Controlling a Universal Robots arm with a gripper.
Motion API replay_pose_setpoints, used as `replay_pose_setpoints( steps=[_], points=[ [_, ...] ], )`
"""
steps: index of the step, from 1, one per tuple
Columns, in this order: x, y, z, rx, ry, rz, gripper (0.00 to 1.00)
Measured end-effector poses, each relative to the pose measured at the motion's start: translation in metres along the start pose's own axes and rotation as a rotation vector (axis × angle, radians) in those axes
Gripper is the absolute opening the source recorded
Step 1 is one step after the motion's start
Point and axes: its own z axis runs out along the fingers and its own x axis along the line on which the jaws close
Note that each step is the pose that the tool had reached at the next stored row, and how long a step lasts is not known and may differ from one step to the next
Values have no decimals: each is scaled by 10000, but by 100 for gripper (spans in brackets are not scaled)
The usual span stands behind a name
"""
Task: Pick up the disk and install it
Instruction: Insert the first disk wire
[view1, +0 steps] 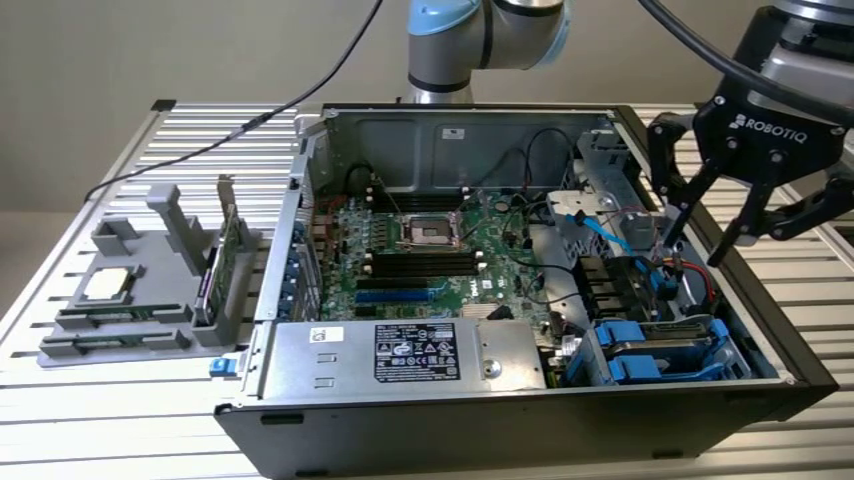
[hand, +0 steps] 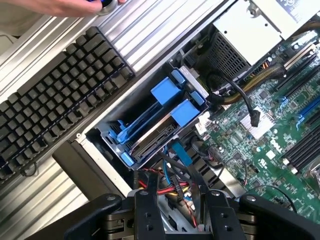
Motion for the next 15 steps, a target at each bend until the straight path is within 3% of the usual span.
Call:
replay_pose_setpoints(
  steps=[5,9,15],
  points=[
    [-2,5,14,-37,33,-189,40],
    [-2,5,19,-97,103,-488,40],
    [-9,8,52,-96,140,-892,40]
  ],
)
